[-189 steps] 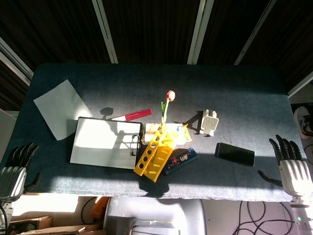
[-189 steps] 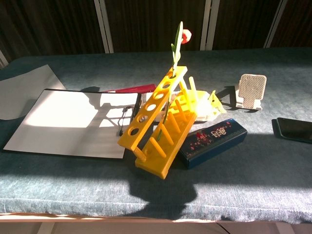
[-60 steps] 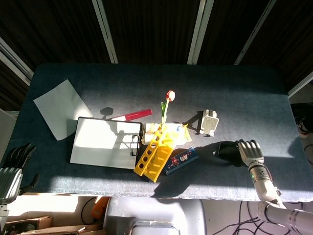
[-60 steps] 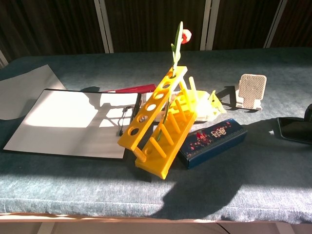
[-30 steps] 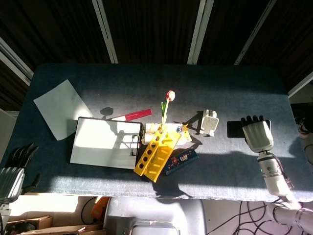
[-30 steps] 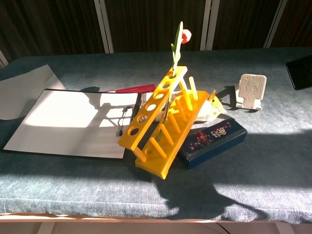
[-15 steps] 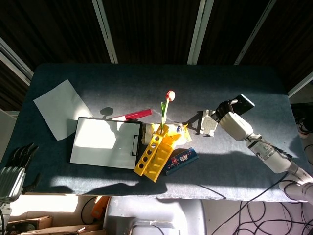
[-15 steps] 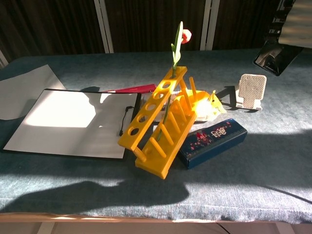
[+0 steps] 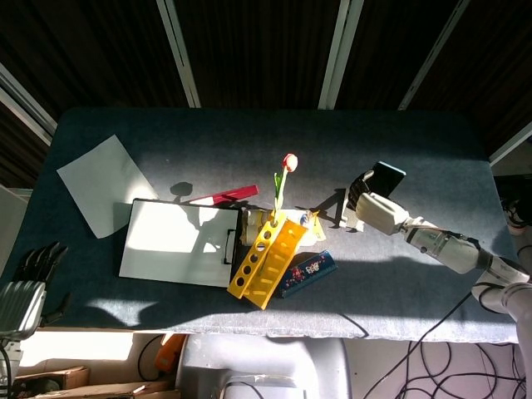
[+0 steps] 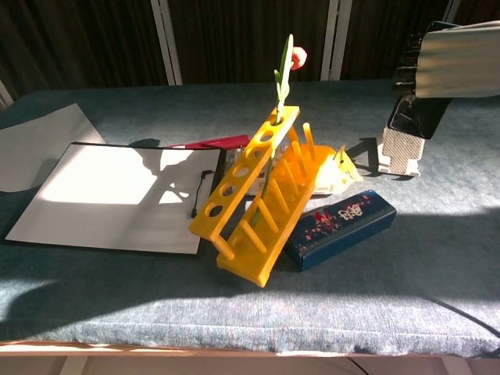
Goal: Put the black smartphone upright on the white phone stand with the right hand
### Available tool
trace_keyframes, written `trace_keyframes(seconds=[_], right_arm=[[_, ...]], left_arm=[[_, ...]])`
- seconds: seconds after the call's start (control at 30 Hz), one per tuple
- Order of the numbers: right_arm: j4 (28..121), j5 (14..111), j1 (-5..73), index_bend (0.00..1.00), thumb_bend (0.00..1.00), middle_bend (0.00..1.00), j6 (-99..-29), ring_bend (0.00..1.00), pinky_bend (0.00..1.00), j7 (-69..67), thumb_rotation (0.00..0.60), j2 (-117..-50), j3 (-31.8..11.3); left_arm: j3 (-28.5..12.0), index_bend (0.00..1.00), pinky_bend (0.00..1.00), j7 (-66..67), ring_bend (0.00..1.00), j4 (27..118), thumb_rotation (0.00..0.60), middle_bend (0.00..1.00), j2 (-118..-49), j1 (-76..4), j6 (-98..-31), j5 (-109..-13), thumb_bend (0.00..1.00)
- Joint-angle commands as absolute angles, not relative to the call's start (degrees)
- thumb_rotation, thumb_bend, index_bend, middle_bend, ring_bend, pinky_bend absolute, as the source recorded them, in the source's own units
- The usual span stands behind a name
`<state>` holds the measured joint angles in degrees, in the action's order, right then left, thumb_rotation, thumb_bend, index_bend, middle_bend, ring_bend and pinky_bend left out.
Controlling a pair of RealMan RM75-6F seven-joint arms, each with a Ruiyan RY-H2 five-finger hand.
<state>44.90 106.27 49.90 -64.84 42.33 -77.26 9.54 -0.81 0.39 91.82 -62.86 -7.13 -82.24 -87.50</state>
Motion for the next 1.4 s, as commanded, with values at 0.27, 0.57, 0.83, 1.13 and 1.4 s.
trace_keyframes(seconds=[0.27,0.57,0.83,1.13,1.4], right_arm=[[39.65,108.33,50.21,0.92,0.47,0.67,-63.63,0.54,0.52,38.98,0.6,-81.0,10.21],[36.48,109.11,50.36,0.91,0.47,0.67,-62.79,0.54,0.51,36.93,0.6,-83.46,10.58],[33.93,110.11,50.58,0.9,0.47,0.67,-62.57,0.54,0.51,34.69,0.6,-85.16,11.43],[32.11,111.1,50.63,0.89,0.47,0.67,-63.18,0.54,0.51,32.84,0.6,-86.2,12.35],[30.99,111.43,50.65,0.88,0.47,0.67,-63.38,0.54,0.51,32.08,0.6,-86.63,12.77]], left_arm=[[-0.93,0.0,0.0,0.75,0.0,91.84,0.6,0.0,-63.0,-7.21,-82.3,-87.37,0.37],[-0.82,0.0,0.0,0.25,0.0,91.79,0.6,0.0,-62.82,-7.26,-82.14,-87.4,0.37],[-0.88,0.0,0.0,0.1,0.0,91.71,0.6,0.0,-62.8,-7.34,-81.95,-87.14,0.37],[-0.85,0.0,0.0,0.34,0.0,91.74,0.6,0.0,-62.92,-7.52,-81.67,-87.12,0.37],[-0.85,0.0,0.0,0.42,0.0,91.77,0.6,0.0,-62.96,-7.56,-81.64,-87.07,0.37]])
